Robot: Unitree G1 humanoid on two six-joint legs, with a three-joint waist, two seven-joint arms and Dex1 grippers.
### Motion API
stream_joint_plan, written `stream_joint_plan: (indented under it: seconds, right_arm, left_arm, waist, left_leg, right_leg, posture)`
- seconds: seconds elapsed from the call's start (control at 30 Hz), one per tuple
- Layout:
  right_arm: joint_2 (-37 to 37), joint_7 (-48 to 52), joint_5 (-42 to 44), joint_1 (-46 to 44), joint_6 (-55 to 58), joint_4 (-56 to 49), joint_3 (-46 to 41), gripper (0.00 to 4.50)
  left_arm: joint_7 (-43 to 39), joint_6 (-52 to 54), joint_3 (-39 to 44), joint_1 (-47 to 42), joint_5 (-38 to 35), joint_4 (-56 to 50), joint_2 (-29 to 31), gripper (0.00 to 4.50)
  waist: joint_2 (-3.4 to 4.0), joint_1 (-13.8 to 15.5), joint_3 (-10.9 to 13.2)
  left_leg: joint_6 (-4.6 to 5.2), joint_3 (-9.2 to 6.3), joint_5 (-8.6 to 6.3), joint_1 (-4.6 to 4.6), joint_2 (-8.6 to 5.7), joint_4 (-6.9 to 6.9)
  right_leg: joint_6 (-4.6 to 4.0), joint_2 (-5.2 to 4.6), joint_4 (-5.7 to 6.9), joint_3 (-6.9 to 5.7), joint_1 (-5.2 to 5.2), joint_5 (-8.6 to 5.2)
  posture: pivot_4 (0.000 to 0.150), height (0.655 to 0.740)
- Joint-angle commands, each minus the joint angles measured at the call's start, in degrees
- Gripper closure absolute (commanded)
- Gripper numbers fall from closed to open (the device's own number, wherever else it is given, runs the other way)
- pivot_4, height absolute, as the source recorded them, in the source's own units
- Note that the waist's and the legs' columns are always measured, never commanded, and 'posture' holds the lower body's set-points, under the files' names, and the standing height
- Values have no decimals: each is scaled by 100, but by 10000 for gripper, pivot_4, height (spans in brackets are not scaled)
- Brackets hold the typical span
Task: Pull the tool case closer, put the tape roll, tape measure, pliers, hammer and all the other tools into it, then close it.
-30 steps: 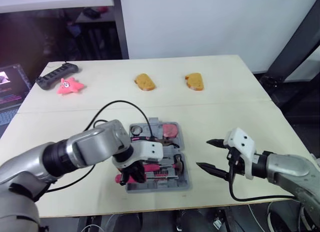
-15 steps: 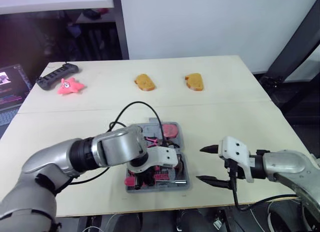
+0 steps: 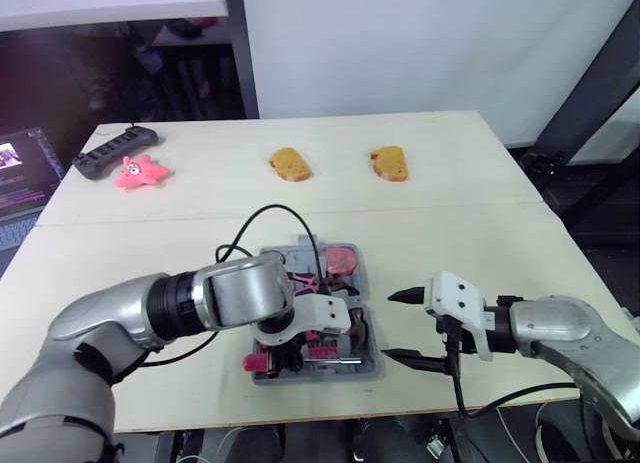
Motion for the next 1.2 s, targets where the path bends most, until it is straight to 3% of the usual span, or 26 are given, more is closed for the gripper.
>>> stream_joint_plan:
  seconds: [0.03,0.4,1.2]
  right_arm:
    - [37,-8,-54,-55,-83,-92,-36,0]
    - [149,-67,-91,-134,-29,-145,38,0]
    - [209,-209,-6,-76,201,-214,36,0]
  left_arm:
    - [117,-2,-123,-17,-68,-33,-112,40292]
    - [487,-64,-217,38,-17,605,-667,40292]
    - [596,-377,-276,32,18,493,-537,40292]
  waist:
    - [0,0,0]
    - [1,3,-1]
    - [2,4,-2]
  left_leg:
    - [0,0,0,0,0,0]
    - [0,0,0,0,-1,2]
    - [0,-1,0,5,-3,5]
  right_leg:
    - [0,0,0,0,0,0]
    - [0,-1,1,0,1,0]
    - [1,-3,2,0,8,0]
  posture:
    - [1500,7400]
    - [1500,7400]
    - [1500,7400]
